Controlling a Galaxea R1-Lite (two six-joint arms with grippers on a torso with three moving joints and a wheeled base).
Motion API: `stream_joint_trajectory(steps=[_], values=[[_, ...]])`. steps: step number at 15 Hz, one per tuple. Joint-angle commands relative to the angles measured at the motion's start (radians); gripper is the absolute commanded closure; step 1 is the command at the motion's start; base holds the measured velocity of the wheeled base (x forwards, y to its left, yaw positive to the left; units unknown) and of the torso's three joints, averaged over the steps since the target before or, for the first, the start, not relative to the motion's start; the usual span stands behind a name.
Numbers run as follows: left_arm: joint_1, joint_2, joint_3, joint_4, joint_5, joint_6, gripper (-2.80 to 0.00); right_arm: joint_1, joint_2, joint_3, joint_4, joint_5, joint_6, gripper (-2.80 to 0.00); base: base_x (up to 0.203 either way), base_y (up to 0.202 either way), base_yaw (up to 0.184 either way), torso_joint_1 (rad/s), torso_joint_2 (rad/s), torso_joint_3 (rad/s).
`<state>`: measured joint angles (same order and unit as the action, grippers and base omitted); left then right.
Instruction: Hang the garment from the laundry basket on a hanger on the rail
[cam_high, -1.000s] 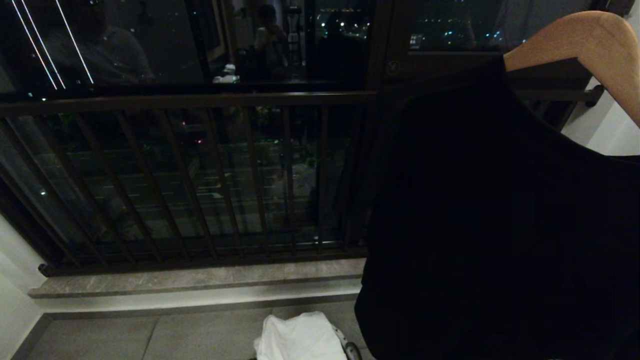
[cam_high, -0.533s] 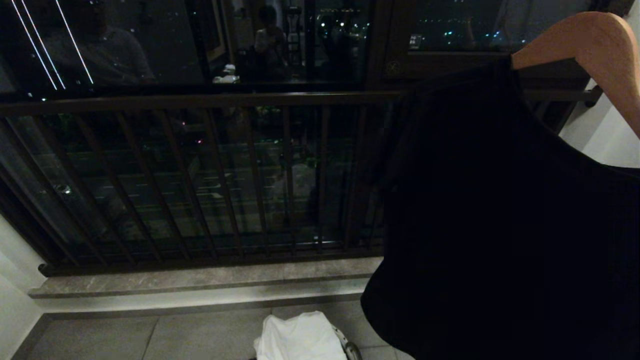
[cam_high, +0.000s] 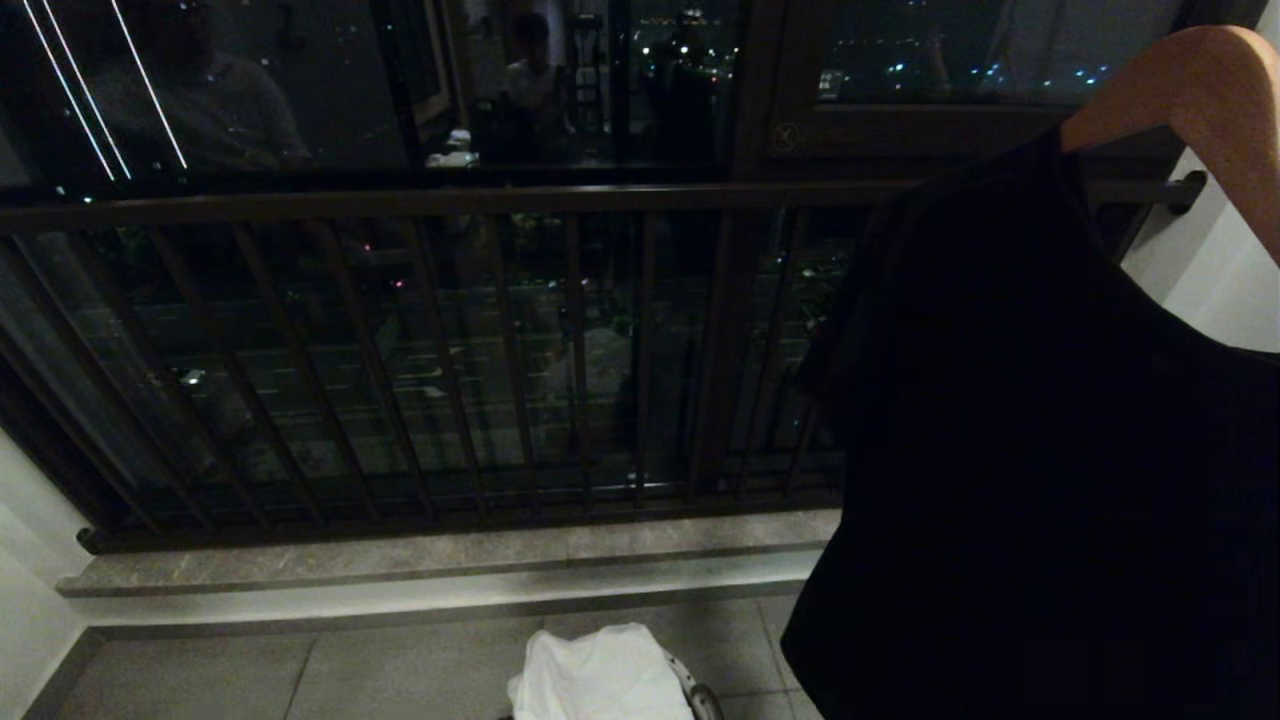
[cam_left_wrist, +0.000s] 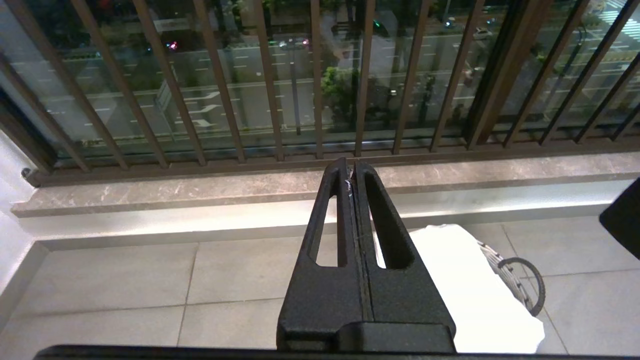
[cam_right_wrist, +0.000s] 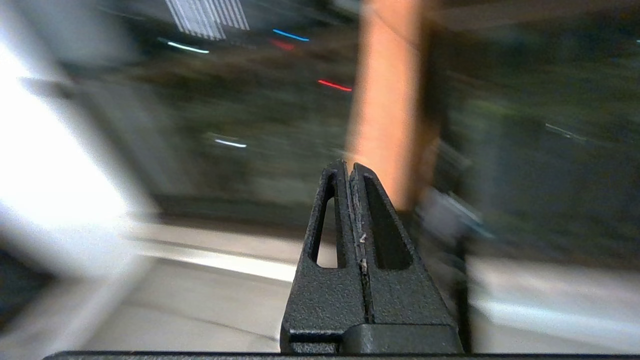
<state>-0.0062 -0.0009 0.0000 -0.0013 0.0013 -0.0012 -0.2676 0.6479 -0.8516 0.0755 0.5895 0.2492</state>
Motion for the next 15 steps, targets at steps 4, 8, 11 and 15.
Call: stream_joint_trajectory(steps=[4, 8, 11, 15], values=[[0.0, 0.001, 0.0, 0.0, 0.0, 0.0, 0.0, 0.25, -0.258, 0.143, 0.079, -0.586, -0.279, 0.0, 0.0, 0.0, 0.0, 0.0, 0.0, 0.0], [0.0, 0.001, 0.0, 0.0, 0.0, 0.0, 0.0, 0.316, -0.386, 0.274, 0.077, -0.779, -0.409, 0.0, 0.0, 0.0, 0.0, 0.0, 0.0, 0.0], [0.0, 0.001, 0.0, 0.0, 0.0, 0.0, 0.0, 0.32, -0.385, 0.34, 0.074, -0.787, -0.426, 0.0, 0.0, 0.0, 0.0, 0.0, 0.0, 0.0], [0.0, 0.001, 0.0, 0.0, 0.0, 0.0, 0.0, 0.288, -0.507, 0.491, 0.046, -0.83, -0.437, 0.0, 0.0, 0.0, 0.0, 0.0, 0.0, 0.0]])
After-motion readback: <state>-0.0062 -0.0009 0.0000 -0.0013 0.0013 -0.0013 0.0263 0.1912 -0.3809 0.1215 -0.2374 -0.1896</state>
